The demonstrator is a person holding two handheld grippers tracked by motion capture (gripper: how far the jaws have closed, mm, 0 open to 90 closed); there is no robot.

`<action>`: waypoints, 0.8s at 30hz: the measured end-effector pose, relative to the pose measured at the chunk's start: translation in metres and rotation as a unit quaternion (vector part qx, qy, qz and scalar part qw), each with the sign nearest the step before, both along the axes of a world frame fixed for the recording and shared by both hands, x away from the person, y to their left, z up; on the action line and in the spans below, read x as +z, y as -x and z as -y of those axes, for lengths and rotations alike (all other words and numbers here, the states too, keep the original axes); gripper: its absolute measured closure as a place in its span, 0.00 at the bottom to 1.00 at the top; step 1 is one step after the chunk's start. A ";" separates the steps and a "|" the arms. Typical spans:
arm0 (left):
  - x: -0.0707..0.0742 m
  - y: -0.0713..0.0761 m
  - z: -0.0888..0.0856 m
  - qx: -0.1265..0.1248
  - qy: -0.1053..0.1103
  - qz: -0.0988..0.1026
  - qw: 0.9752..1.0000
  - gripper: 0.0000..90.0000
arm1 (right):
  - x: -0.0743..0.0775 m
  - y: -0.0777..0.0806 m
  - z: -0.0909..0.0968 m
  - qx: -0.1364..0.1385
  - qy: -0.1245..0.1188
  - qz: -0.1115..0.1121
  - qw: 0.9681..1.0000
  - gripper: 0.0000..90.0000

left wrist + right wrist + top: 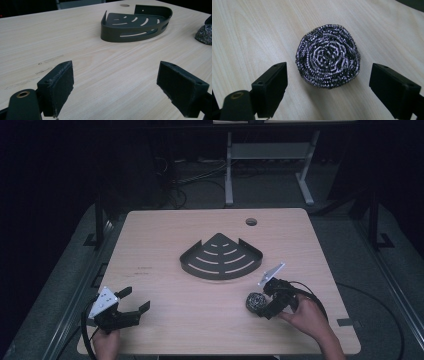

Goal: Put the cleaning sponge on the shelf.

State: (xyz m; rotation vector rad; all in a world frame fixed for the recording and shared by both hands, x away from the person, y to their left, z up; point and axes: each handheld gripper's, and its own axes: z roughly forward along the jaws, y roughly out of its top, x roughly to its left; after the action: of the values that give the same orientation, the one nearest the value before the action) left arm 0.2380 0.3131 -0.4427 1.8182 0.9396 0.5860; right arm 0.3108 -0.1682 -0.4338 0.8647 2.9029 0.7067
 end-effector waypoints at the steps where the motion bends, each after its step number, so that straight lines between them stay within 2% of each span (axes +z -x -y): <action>1: 0.000 0.000 0.001 0.000 -0.003 0.001 1.000 0.15 | -0.001 -0.001 -0.001 0.001 0.002 -0.001 1.000 0.16; 5: 0.000 0.000 0.000 -0.005 0.006 -0.001 1.000 0.15 | -0.004 -0.005 -0.007 0.006 0.011 -0.003 1.000 0.17; 15: 0.000 0.000 -0.001 -0.002 0.005 -0.002 1.000 0.15 | -0.010 -0.010 -0.018 0.013 0.021 -0.006 1.000 0.21; 20: 0.000 0.001 0.000 -0.003 0.005 0.003 1.000 0.15 | -0.012 -0.011 -0.019 0.019 0.028 -0.011 0.999 0.30; 24: 0.000 0.001 0.000 -0.002 0.003 0.000 1.000 0.15 | -0.011 -0.010 -0.018 0.022 0.022 -0.010 0.999 0.35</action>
State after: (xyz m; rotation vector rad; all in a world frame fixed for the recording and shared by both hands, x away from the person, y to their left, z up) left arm 0.2372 0.3135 -0.4426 1.8145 0.9361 0.5803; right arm 0.3210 -0.1497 -0.4445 0.8107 2.9526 0.6391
